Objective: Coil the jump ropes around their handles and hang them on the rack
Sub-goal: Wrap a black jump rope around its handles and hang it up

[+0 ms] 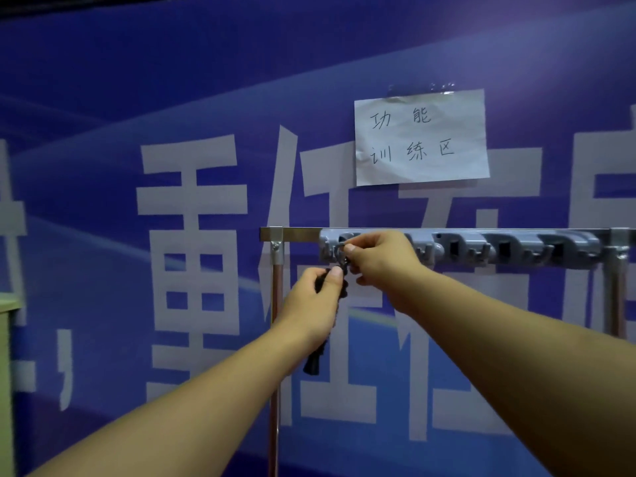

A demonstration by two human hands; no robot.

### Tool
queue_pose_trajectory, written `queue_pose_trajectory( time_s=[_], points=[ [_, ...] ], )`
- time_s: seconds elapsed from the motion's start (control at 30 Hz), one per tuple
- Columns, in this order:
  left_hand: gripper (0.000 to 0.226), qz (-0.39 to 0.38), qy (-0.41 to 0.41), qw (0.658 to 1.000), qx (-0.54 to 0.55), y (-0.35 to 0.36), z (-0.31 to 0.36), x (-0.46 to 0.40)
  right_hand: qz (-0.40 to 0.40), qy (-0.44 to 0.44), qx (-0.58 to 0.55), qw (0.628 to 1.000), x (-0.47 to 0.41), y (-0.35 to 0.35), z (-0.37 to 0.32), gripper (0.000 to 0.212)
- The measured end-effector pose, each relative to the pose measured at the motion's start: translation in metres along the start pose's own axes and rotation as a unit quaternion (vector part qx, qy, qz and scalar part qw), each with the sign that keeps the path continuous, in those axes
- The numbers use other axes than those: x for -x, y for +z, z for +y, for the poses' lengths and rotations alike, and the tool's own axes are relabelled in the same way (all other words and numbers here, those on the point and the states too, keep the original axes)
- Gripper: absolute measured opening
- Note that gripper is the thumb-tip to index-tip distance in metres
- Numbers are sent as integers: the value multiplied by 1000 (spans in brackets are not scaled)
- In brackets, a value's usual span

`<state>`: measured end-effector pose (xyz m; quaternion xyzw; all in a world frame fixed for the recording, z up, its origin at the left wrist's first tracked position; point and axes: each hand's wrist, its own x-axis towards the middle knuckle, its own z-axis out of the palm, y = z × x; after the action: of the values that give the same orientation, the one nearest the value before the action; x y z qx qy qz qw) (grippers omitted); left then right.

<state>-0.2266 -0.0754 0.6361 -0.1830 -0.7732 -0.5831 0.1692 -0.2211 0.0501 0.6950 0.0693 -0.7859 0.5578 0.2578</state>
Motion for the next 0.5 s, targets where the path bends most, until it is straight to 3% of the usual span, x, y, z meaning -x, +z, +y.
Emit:
queue_pose_trajectory(
  time_s=[0.2, 0.33, 0.5],
  points=[
    [29, 29, 7, 999, -36, -20, -7, -14, 35, -4, -20, 999, -16, 30, 5, 30],
    [34, 21, 1, 998, -53, -23, 1, -23, 77, -2, -53, 996, -26, 36, 8, 23],
    [40, -10, -63, 996, -59, -20, 0, -26, 50, 38, -77, 995, -34, 39, 16, 21]
  ],
)
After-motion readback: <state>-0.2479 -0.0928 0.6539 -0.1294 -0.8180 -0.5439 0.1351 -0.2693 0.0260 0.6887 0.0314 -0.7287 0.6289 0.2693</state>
